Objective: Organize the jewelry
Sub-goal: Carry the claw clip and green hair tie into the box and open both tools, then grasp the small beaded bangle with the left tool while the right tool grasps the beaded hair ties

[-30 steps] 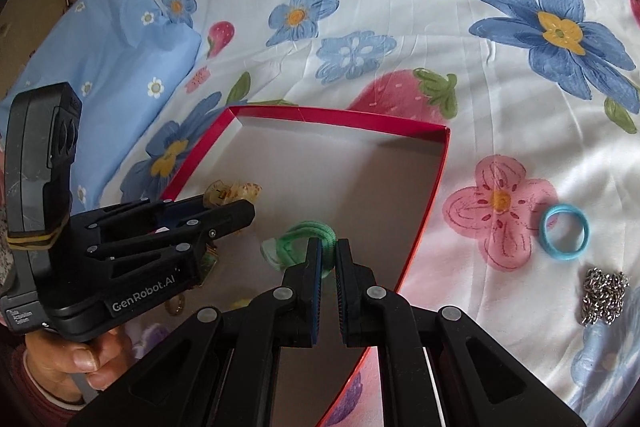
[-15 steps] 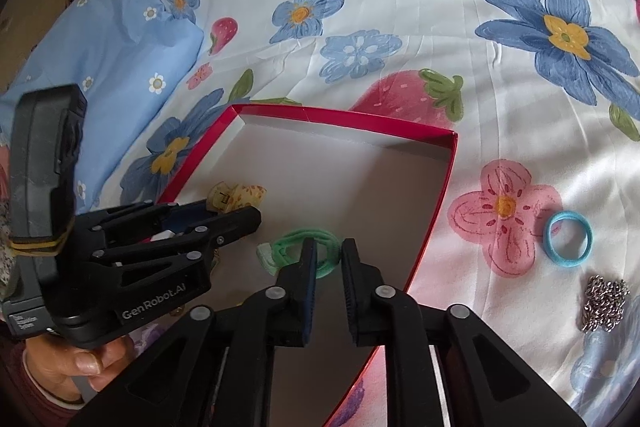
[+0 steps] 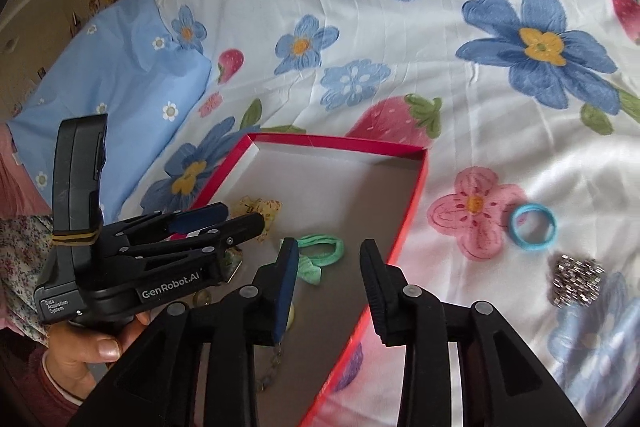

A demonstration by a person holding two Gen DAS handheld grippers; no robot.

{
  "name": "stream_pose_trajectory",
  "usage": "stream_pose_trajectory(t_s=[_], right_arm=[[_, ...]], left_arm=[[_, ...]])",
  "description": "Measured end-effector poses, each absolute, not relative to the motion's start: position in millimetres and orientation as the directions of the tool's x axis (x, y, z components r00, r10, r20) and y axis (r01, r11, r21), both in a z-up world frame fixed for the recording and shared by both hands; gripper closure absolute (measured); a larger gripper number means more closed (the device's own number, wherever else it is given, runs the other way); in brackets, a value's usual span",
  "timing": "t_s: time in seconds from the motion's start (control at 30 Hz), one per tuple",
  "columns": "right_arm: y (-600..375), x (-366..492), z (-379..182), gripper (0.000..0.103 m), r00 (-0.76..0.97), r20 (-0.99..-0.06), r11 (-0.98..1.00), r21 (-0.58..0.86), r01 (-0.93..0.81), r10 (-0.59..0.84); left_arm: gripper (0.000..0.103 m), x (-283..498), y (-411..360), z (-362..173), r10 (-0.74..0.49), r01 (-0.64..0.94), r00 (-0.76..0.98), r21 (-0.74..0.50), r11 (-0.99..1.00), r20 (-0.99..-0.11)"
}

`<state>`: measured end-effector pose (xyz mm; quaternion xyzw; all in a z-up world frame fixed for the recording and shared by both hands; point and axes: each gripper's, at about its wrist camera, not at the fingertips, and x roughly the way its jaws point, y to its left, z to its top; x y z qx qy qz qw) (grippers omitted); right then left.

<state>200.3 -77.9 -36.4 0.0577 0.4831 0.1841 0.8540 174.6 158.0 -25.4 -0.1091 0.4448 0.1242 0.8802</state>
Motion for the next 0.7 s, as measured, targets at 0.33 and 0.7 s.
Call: stream_pose_trajectory(t_s=[0.33, 0.7], right_arm=[[-130, 165, -14, 0.059, 0.527, -0.788, 0.947, 0.273, -0.167, 0.320], [-198, 121, -1, 0.055, 0.560, -0.799, 0.970, 0.239, -0.039, 0.219]], left_arm=[[0.034, 135, 131, -2, 0.090, -0.286, 0.611, -0.114, 0.951, -0.786], [0.029, 112, 91, 15, 0.011, -0.205, 0.626, -0.150, 0.967, -0.780]])
